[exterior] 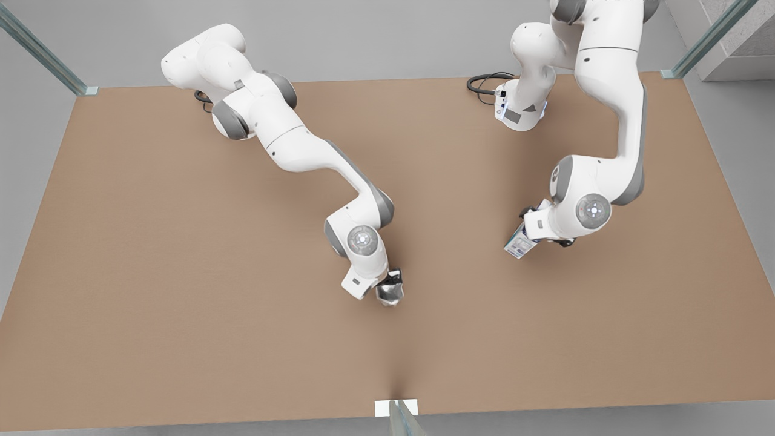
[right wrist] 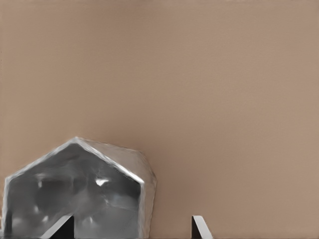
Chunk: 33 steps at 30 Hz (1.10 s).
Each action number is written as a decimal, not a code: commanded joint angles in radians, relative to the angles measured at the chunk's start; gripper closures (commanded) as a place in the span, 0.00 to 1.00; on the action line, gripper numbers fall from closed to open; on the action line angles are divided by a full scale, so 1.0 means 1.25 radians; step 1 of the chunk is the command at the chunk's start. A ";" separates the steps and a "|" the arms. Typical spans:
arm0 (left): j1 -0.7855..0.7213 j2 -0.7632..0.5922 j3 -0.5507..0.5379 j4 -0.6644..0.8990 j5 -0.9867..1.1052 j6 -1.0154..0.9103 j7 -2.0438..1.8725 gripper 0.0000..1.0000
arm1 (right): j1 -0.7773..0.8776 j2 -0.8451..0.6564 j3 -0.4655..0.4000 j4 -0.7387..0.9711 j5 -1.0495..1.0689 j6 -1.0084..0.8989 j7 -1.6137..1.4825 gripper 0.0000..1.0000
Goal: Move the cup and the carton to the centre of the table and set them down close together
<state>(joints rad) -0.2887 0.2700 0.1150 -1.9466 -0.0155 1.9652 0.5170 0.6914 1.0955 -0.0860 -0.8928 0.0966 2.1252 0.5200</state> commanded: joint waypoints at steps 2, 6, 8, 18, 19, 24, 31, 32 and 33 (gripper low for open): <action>0.000 0.005 0.000 0.000 0.000 0.000 0.000 0.33 | 0.006 -0.001 0.000 0.001 0.000 -0.001 0.002 0.00; 0.008 0.011 0.000 0.000 0.000 0.001 0.000 0.34 | 0.008 -0.006 0.009 0.001 0.001 -0.005 0.011 0.00; 0.008 0.011 0.000 0.000 0.000 0.000 0.000 0.33 | 0.008 -0.010 0.020 0.001 0.001 -0.005 0.012 0.00; -0.018 -0.055 0.001 0.005 0.000 -0.044 -0.078 0.32 | 0.006 -0.014 0.020 0.006 0.018 -0.005 0.012 0.00; -0.028 -0.069 0.001 0.006 0.000 -0.057 -0.092 0.32 | 0.006 -0.019 0.018 0.006 0.027 -0.008 0.011 0.00; -0.044 -0.072 -0.043 0.092 0.000 -0.167 -0.220 0.31 | 0.004 -0.022 0.017 0.009 0.029 -0.015 0.011 0.00; -0.044 -0.072 -0.147 0.123 -0.004 -0.226 -0.366 0.31 | -0.094 -0.174 0.016 0.014 0.070 -0.221 -0.075 0.00; -0.044 -0.071 -0.166 0.130 -0.015 -0.226 -0.380 0.31 | -0.198 -0.272 0.015 0.001 0.069 -0.372 -0.140 0.00; -0.044 -0.058 -0.183 0.152 -0.027 -0.226 -0.414 0.31 | -0.303 -0.406 0.012 -0.059 0.044 -0.446 -0.151 0.00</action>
<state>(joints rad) -0.3454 0.2067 -0.1168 -1.7503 -0.0259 1.6829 -0.0369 0.2354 0.4556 -0.0658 -1.0192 0.0611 1.5240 0.2915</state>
